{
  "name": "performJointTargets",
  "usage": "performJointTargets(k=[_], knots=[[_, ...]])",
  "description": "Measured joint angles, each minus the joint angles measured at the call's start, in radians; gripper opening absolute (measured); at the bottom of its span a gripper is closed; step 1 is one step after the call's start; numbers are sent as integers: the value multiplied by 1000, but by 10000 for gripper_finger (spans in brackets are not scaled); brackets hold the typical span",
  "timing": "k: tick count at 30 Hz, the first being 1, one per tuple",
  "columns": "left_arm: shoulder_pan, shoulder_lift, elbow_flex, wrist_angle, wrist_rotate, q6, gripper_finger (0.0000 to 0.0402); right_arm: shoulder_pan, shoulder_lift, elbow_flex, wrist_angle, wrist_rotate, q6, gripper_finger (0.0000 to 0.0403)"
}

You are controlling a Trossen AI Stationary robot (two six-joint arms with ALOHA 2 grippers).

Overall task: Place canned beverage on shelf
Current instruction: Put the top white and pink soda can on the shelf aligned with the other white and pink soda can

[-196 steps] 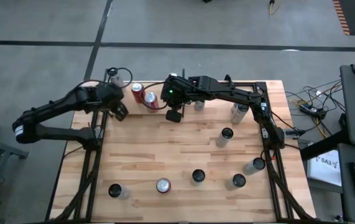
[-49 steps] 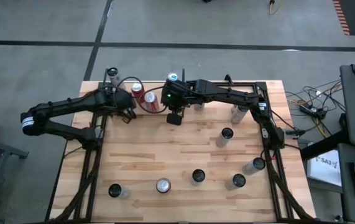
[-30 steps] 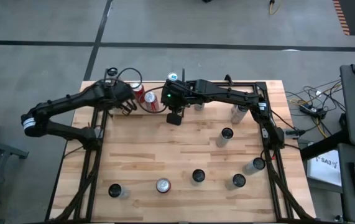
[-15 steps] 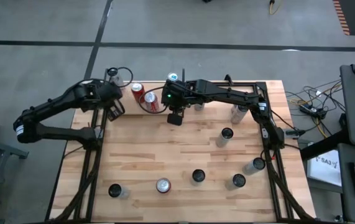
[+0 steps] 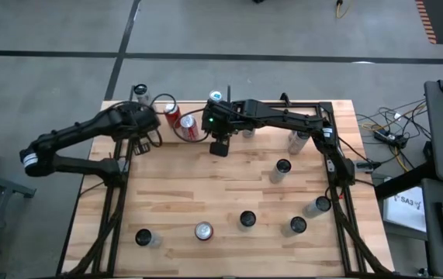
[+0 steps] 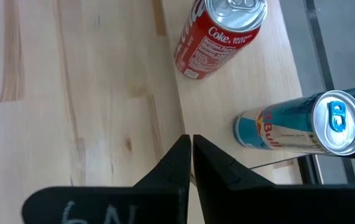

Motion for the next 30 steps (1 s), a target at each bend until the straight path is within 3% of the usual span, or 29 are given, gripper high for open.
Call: performJointTargets(k=[6,16,30], knots=[[73,32,0,20,-59,25,0,0,-1,-15,2,0,-4,9],[191,81,0,116,-64,91,0,0,-2,-36,2,0,-11,9],[219,153,1,202,-77,85,0,0,-2,-36,2,0,-11,9]])
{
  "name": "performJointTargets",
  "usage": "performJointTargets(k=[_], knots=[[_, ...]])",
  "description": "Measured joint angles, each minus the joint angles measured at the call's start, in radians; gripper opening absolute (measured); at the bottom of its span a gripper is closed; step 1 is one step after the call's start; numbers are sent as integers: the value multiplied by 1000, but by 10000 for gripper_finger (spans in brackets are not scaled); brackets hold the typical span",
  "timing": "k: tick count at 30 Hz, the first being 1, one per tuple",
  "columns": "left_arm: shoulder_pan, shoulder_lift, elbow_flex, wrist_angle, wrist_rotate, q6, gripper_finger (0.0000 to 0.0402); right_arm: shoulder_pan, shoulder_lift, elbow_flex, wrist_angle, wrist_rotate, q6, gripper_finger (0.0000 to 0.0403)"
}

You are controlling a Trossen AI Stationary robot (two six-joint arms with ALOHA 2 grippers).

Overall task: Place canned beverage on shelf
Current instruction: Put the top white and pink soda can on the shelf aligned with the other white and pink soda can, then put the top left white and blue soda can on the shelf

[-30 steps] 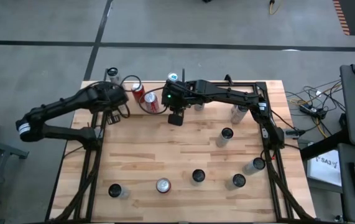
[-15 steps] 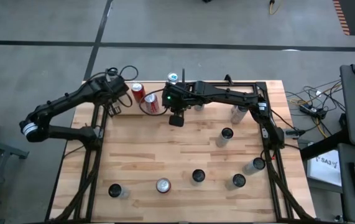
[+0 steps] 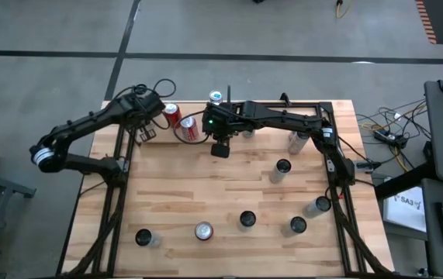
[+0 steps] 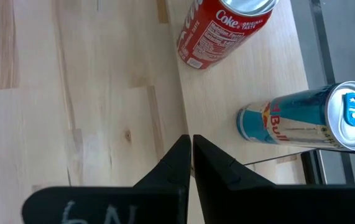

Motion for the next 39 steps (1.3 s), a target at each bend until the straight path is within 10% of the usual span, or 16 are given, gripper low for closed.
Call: performJointTargets(k=[16,22,31,39], knots=[[-34,-190,55,-42,237,-226,0,6,0,0,-1,-1,29,9],[-135,-417,4,113,456,-416,0,41,0,-12,29,-3,50,9],[-428,-702,-184,453,455,-566,0,129,0,-62,80,-2,90,9],[-615,-701,-410,857,450,-568,0,195,0,-103,196,-2,89,9]])
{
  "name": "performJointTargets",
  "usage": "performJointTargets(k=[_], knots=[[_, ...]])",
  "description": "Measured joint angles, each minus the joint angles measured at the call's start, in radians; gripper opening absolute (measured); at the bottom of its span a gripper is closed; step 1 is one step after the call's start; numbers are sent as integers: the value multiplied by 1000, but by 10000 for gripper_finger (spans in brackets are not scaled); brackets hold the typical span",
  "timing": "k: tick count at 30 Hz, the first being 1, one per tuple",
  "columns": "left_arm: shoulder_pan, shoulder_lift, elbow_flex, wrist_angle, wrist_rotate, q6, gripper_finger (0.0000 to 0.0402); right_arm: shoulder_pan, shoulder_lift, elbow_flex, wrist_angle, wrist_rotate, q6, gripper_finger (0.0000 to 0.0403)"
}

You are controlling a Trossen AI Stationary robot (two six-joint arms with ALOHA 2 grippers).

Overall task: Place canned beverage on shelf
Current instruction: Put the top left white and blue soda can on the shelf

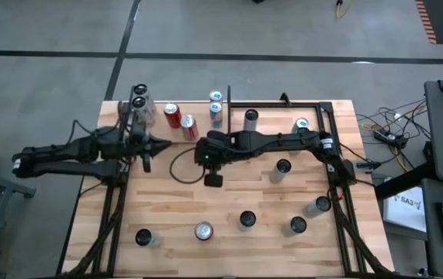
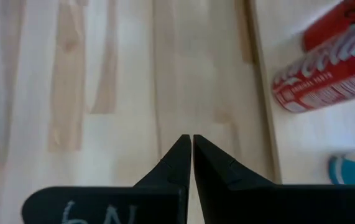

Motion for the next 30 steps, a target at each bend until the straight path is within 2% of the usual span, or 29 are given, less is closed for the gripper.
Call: performJointTargets(k=[9,15,22,30], knots=[[-123,132,-25,137,-3,-8,0,67,0,-13,34,1,14,9],[-238,204,-20,144,-9,-36,0,113,0,-22,8,1,24,9],[-327,291,-7,149,-33,-46,0,141,0,-22,-122,-3,27,9],[-332,374,28,149,-48,-76,0,136,-2,-22,-352,-7,87,9]])
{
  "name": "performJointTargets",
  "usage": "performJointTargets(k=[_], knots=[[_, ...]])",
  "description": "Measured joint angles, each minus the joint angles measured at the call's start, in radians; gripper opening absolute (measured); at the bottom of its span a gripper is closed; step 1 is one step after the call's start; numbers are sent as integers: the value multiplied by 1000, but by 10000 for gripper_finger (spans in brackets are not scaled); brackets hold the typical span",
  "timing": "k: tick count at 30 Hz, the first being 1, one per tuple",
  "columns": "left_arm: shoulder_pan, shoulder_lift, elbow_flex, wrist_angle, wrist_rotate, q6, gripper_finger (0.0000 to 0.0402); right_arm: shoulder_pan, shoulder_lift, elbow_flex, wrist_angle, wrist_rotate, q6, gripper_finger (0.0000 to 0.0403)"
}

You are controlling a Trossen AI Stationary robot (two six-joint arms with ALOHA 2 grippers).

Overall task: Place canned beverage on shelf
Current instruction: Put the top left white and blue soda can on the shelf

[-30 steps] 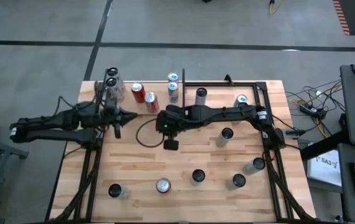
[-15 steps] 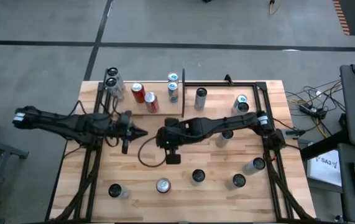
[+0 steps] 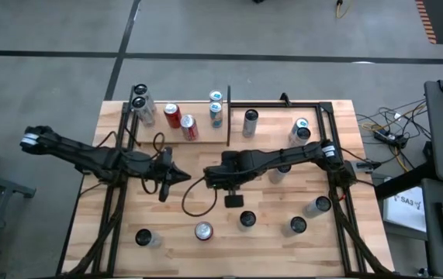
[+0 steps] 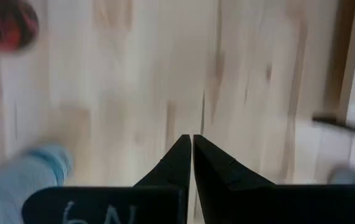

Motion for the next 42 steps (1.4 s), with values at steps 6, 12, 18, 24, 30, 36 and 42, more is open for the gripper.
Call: performJointTargets(k=[6,12,18,24,30,36,42], knots=[[0,45,56,-11,0,54,0,-25,-29,2,-194,-1,99,9],[0,83,131,-86,-7,119,0,-45,-110,-19,-207,0,222,9],[0,104,208,-225,-77,191,0,-60,-196,-27,-211,19,400,9],[1,105,335,-479,-284,316,0,-150,-287,-27,-210,34,496,9],[2,72,373,-560,-417,468,0,-252,-329,-27,-217,36,516,9],[1,-28,273,-468,-417,589,0,-318,-330,-27,-71,57,518,9],[2,-171,168,-378,-417,692,0,-386,-313,-27,43,-70,579,9]])
